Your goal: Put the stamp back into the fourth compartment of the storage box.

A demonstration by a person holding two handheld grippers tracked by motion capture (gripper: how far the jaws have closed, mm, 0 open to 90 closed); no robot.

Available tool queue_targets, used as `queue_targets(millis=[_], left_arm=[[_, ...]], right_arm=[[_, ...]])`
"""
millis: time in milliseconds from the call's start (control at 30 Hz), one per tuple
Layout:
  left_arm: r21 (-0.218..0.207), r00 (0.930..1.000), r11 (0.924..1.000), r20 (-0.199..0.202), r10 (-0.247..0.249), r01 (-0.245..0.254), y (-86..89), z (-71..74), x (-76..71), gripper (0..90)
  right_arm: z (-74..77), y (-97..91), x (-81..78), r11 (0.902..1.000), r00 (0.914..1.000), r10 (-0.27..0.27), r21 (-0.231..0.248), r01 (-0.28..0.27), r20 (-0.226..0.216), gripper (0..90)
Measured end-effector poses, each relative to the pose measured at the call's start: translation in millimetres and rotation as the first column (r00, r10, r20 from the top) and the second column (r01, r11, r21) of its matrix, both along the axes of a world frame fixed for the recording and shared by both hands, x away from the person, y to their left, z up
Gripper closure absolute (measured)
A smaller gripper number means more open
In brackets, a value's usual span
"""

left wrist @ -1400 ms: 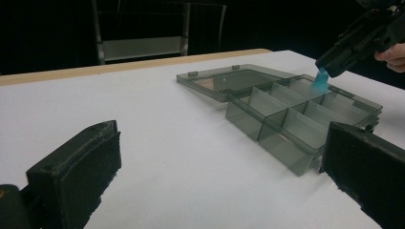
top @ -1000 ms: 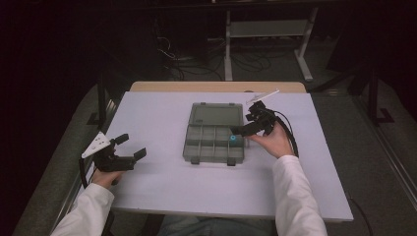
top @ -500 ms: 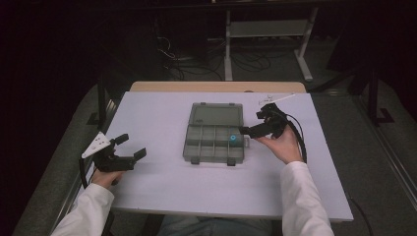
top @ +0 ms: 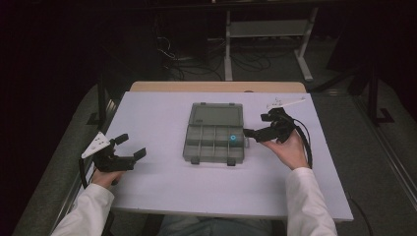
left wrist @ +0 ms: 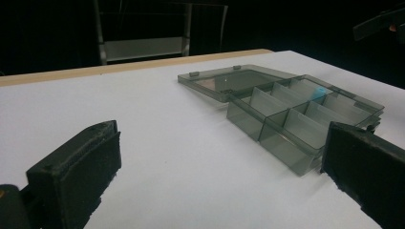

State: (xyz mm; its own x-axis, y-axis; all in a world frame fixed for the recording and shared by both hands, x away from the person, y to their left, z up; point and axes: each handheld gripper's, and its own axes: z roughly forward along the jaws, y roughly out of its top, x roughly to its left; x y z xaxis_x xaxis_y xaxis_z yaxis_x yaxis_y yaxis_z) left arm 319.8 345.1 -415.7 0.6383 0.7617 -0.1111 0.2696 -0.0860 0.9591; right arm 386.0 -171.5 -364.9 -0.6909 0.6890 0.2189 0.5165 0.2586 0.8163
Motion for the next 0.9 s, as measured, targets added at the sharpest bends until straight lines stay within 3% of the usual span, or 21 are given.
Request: queue_targets(millis=[233, 533, 667, 900], left_arm=[[0.000, 1.0000, 1.0000, -0.004, -0.001, 0.001, -0.6, -0.1, 0.0, 0.0], [0.002, 1.0000, 1.0000, -0.004, 0.002, -0.002, -1.3, -0.7, 0.5, 0.0], [0.005, 1.0000, 1.0000, -0.004, -0.002, 0.003, -1.3, -0.8, 1.1, 0.0], [-0.001, 1.0000, 1.0000, -0.006, 0.000, 0.000, -1.2, -0.6, 0.8, 0.0]], right_arm=[[0.9, -3.6, -7.4, 0.9999, 0.9988, 0.002, 0.014, -0.002, 0.050, 0.0], [-9.9, -12.9, -19.2, 0.9994, 0.9970, -0.026, 0.027, 0.024, 0.073, 0.0], [-12.0, -20.2, -24.6, 0.9971, 0.9943, -0.042, 0.067, 0.035, 0.098, 0.0], [-13.5, -24.9, -32.7, 0.9964, 0.9913, -0.059, 0.068, 0.051, 0.118, 0.0]])
